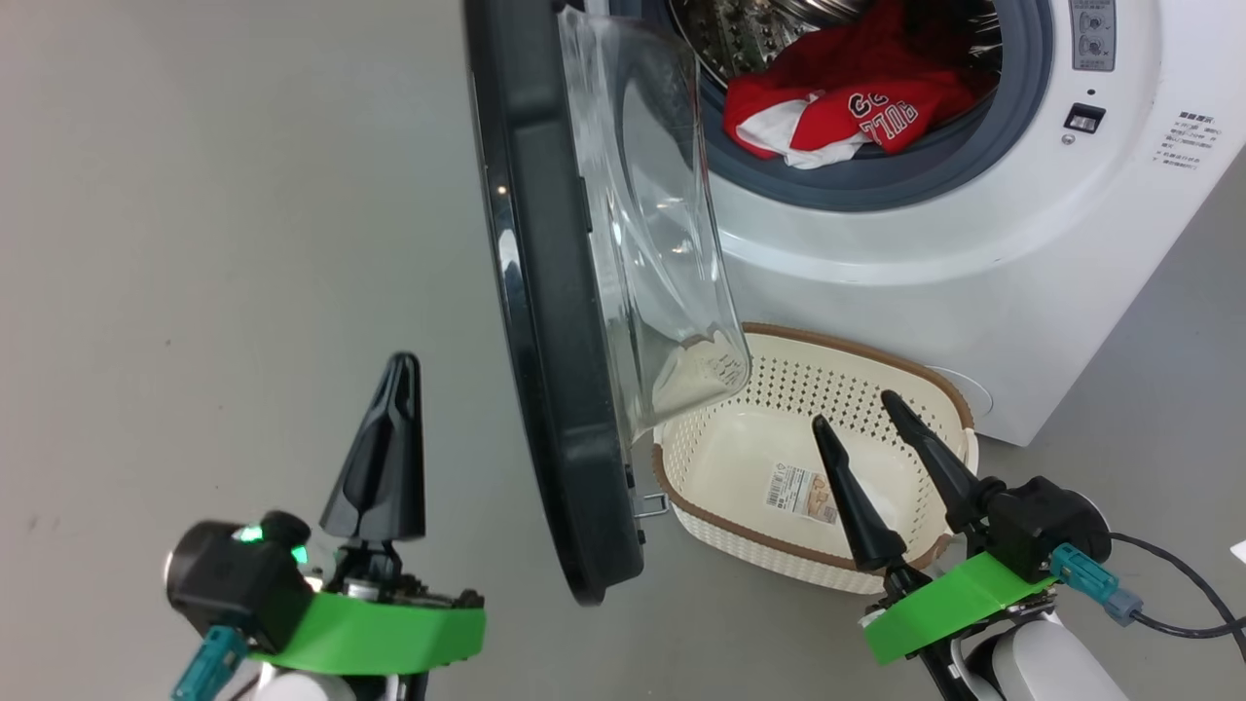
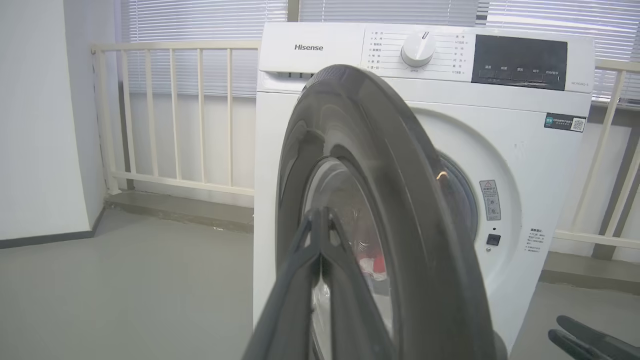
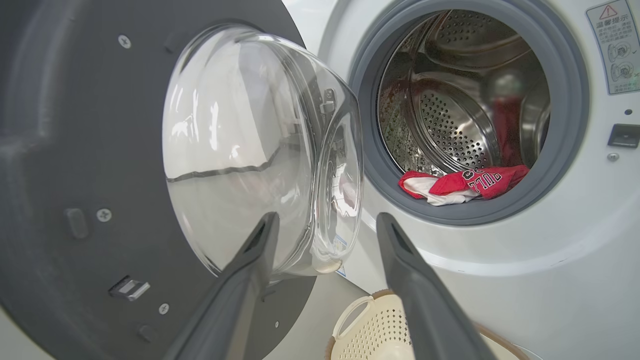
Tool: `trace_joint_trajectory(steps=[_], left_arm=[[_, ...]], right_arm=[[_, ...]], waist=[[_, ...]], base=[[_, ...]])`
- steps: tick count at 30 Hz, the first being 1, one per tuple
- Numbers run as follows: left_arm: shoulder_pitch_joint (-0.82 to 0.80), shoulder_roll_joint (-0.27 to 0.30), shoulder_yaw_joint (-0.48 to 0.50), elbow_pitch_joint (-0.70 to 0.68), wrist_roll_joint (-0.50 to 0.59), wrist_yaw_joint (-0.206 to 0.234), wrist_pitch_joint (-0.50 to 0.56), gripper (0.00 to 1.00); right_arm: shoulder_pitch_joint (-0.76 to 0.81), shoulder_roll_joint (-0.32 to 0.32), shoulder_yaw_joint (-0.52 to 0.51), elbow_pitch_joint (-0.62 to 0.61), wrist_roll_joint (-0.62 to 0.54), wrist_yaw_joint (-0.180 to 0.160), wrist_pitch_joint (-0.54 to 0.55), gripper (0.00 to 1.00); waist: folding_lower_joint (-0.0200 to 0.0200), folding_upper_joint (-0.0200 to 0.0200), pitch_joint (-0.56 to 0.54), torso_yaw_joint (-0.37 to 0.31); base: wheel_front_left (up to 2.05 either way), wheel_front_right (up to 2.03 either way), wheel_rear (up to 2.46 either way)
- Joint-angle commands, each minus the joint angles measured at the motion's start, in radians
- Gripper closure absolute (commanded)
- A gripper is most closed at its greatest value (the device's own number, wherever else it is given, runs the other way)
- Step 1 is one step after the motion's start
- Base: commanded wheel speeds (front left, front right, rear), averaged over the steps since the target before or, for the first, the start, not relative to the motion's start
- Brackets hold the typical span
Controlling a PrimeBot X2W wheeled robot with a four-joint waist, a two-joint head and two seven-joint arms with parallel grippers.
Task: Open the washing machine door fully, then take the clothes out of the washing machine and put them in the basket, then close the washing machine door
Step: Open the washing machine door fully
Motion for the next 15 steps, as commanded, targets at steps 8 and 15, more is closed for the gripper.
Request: trace_joint_trajectory(steps=[8,15], left_arm=[[-0.071,0.016,0.015,-0.155,0.02,0.006,-0.005,1.0],[-0.075,0.016,-0.047,-0.278,0.033,-0.006,0.016,1.0]], right_arm=[[-0.014,0.007,0.026,-0.012,0.007,0.005,-0.006,0.0],[-0.017,0.007,0.034,-0.003,0.017,0.005,-0.006,0.0]], waist=[[0.0,0.0,0.006,-0.008],[0.0,0.0,0.007,-0.014]], base=[[0.0,0.0,0.0],[0.0,0.0,0.0]])
